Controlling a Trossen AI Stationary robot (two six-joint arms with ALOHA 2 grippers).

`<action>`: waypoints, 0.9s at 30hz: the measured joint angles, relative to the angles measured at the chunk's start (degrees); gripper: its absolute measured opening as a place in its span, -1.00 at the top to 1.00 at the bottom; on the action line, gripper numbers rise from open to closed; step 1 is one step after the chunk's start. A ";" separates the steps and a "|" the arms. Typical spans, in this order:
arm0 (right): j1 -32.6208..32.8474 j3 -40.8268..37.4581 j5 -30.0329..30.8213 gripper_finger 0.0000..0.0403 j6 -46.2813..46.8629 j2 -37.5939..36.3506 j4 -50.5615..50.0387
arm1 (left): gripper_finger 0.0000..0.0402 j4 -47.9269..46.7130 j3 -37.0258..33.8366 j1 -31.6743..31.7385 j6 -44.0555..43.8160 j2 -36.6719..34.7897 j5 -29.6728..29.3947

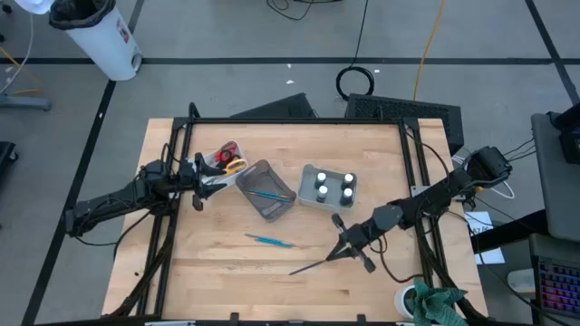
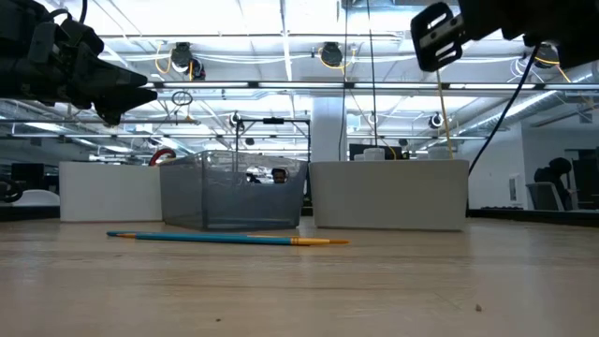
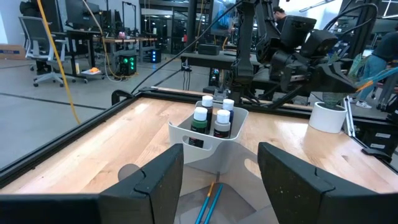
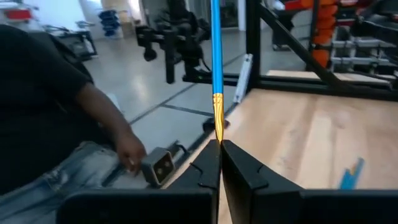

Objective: Pick & Place Paint Supplies
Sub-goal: Put the blue paintbrush into the black bin

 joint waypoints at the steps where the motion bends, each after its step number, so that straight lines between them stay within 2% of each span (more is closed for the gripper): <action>1: 0.01 0.00 -0.70 1.00 0.00 0.00 0.49 | -0.07 -0.01 0.01 0.00 -0.02 0.00 0.00; 7: 1.36 0.00 -2.92 1.00 -0.66 -0.02 2.22 | -0.07 0.00 0.00 -0.01 0.01 -0.01 0.00; 14: 1.66 0.00 -12.20 1.00 -0.83 -0.02 5.82 | -0.07 -0.02 -0.01 0.00 0.01 -0.01 0.00; 22: 5.28 0.00 -18.22 1.00 -0.81 -0.02 18.52 | -0.07 -0.01 0.00 -0.02 -0.01 0.00 0.00; 27: 7.80 0.00 -18.50 1.00 -1.56 -0.02 28.38 | -0.07 0.00 -0.01 0.00 -0.03 0.00 0.00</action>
